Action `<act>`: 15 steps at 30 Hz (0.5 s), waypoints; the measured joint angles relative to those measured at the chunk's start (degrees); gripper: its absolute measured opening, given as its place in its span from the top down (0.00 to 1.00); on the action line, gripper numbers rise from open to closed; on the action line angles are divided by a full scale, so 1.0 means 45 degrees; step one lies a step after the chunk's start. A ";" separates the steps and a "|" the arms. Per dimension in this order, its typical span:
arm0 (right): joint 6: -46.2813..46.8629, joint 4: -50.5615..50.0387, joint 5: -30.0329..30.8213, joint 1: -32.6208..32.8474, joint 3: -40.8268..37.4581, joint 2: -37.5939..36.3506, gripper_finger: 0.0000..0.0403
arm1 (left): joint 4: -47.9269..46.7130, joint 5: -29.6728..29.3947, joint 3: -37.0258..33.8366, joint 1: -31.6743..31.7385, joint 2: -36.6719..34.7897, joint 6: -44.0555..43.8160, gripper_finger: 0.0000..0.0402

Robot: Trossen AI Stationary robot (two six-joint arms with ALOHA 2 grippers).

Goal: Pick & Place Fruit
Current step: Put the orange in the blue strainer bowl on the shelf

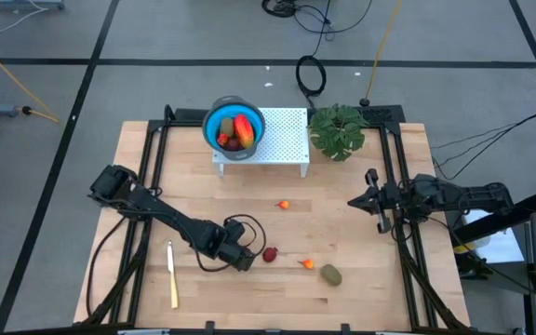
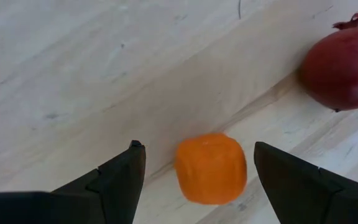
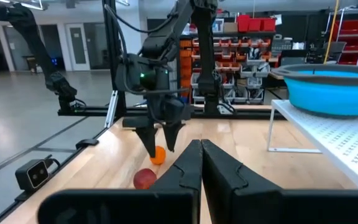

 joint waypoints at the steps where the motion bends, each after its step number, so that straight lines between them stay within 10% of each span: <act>1: 0.0000 0.0004 0.0000 -0.0002 0.0000 -0.0073 1.00 | 0.0003 0.0061 0.0000 0.0009 0.0027 0.0009 0.26; 15: -0.0432 -0.0030 0.0039 -0.0001 0.0000 -0.0282 1.00 | 0.0026 0.0135 0.0005 0.0352 0.0325 0.0333 0.26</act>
